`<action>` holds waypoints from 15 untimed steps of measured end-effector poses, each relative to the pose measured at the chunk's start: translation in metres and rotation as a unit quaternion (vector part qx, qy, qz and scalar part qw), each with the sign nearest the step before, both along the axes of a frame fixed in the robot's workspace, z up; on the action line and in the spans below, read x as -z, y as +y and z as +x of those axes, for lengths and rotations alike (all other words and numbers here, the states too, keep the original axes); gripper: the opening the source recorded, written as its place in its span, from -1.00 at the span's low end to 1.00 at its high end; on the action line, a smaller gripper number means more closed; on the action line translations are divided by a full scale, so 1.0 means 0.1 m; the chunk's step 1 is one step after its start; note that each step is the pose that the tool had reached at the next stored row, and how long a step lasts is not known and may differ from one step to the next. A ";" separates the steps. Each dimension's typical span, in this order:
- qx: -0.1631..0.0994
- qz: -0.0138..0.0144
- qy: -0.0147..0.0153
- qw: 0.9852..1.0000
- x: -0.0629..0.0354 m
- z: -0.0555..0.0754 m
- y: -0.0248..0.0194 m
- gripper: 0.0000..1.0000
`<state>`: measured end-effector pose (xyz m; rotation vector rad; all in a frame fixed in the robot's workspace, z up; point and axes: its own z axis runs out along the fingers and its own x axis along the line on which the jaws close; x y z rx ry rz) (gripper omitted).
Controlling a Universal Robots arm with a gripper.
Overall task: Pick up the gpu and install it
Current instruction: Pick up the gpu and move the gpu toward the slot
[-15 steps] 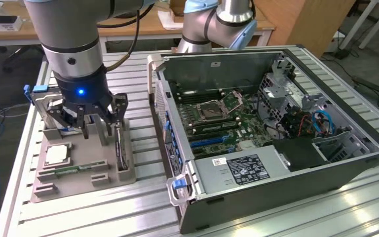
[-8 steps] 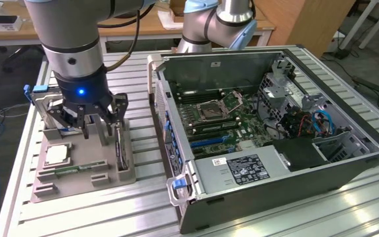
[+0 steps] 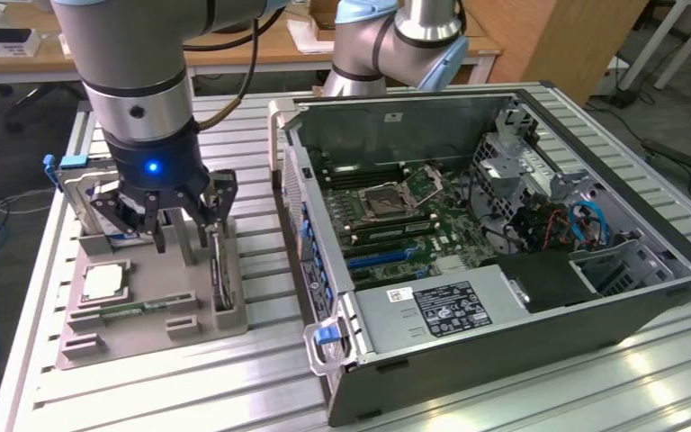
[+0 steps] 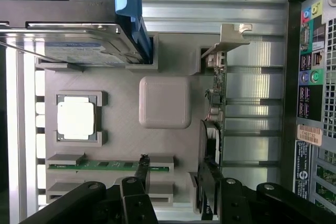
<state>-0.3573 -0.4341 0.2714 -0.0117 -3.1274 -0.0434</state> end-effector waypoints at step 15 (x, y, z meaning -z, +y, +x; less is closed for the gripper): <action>0.000 0.000 0.000 1.000 0.019 0.10 0.000 0.06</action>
